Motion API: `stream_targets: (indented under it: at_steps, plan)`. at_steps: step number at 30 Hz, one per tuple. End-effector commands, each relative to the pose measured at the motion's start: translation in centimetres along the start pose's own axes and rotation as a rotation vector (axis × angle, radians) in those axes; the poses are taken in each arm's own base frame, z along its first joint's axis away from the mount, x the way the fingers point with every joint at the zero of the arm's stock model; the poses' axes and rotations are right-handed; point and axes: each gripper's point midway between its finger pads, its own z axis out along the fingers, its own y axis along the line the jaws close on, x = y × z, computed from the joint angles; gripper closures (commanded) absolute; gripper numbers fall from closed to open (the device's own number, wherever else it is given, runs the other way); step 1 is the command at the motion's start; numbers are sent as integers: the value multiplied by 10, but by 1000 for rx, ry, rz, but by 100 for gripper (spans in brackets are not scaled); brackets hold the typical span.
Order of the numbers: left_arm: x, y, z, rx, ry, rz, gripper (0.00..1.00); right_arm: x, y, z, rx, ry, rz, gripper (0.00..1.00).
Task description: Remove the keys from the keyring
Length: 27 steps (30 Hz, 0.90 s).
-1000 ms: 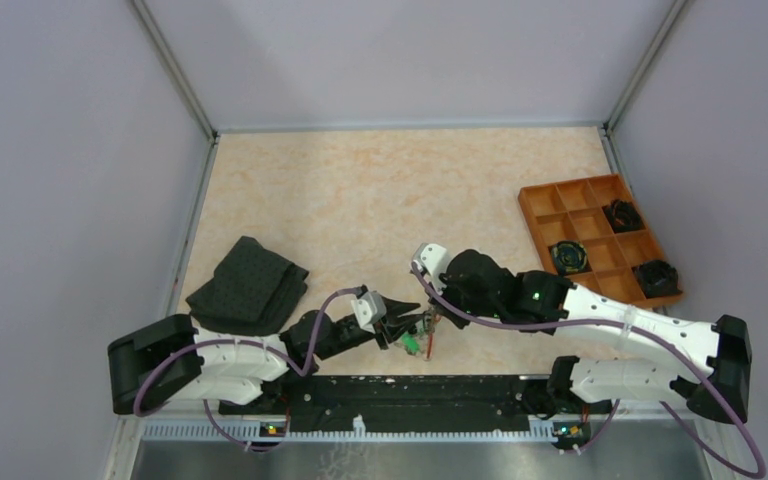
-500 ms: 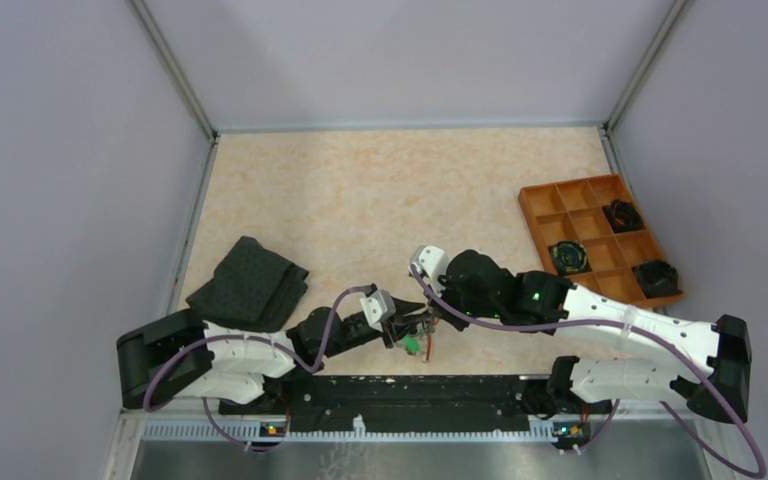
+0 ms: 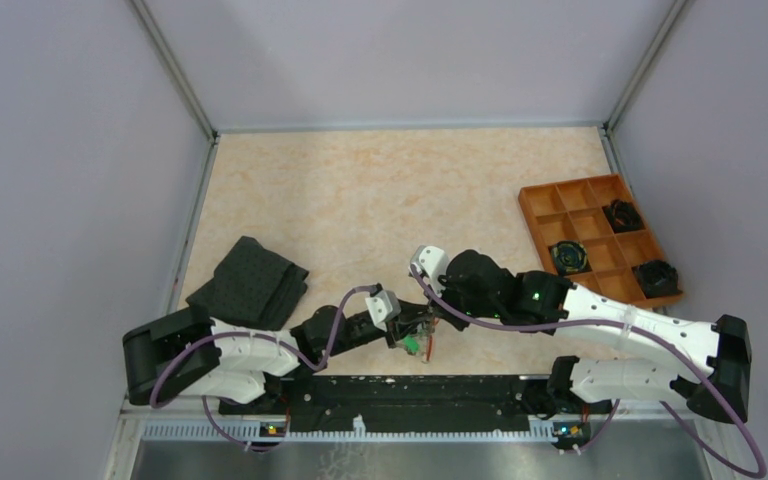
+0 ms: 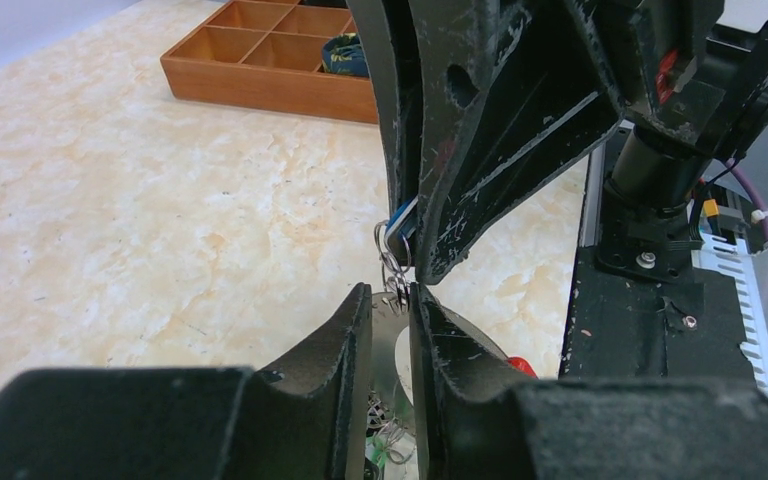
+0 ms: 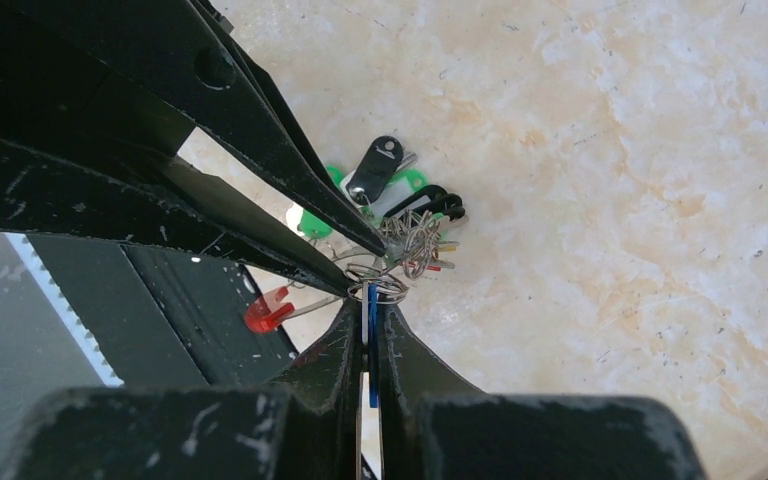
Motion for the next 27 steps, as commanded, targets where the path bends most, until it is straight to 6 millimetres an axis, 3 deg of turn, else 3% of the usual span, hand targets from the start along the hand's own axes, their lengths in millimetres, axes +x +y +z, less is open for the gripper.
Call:
stream_targets:
  at_steps: [1, 15, 21, 24, 27]
  plan:
    - [-19, -2, 9, 14, -61, 20, 75, -36, 10, -7, -38, -114, 3, 100]
    - [-23, -1, 9, 7, -77, 22, 76, -34, 15, -3, -55, -110, 11, 100]
    - [-24, -1, 10, 12, -74, 34, 87, -29, 14, -1, -48, -97, 18, 100]
    - [-21, -1, 11, 12, -57, 48, 99, -25, 10, -2, -22, -92, 29, 100]
    - [-18, 0, 9, 10, -43, 49, 100, -20, -2, -4, 49, -85, 54, 100]
